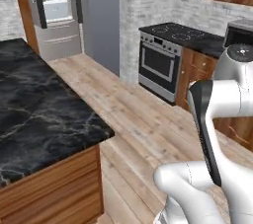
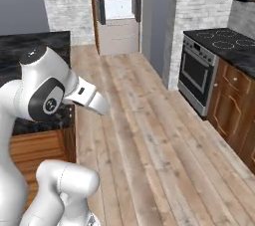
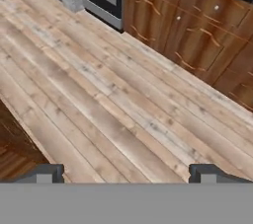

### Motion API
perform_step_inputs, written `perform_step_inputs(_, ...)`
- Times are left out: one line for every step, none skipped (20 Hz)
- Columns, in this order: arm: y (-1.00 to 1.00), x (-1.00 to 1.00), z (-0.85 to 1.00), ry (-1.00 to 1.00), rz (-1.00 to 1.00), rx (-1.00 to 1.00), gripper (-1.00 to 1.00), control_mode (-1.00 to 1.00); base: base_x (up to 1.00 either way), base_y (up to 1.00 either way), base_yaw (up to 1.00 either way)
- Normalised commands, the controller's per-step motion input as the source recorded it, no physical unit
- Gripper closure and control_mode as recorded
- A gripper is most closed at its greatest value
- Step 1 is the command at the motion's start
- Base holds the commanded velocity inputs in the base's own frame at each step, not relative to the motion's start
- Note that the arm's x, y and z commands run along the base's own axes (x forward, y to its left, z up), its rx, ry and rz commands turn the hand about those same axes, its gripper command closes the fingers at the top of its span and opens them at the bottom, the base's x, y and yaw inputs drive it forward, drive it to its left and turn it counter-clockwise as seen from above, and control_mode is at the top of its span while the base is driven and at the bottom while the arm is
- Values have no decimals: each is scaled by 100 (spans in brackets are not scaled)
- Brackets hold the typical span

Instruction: Take the cheese, steak, and garlic from the fridge and place them on the plate on the dining counter to create an appetizer plate.

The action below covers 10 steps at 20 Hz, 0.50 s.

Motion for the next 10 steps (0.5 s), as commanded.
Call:
perform_step_inputs(0, 0, 0, 0, 0, 0, -100, 100, 100, -38, 50)
perform_step_inputs(0, 0, 0, 0, 0, 0, -100, 100, 100, -39, 50)
perform_step_inputs(0, 0, 0, 0, 0, 0, -100, 100, 100, -41, 49)
perform_step_inputs(0, 0, 0, 0, 0, 0, -100, 100, 100, -44, 47)
perform_step_inputs(0, 0, 0, 0, 0, 0, -100, 100, 100, -51, 46)
perform_step_inputs(0, 0, 0, 0, 0, 0, -100, 100, 100, -64, 43)
perform_step_inputs(0, 0, 0, 0, 0, 0, -100, 100, 100, -81, 41)
perform_step_inputs(0, 0, 0, 0, 0, 0, -100, 100, 89, -90, 40)
perform_step_inputs(0, 0, 0, 0, 0, 0, -100, 100, 79, -97, 39)
perform_step_inputs(0, 0, 0, 0, 0, 0, -100, 100, 78, -99, 38)
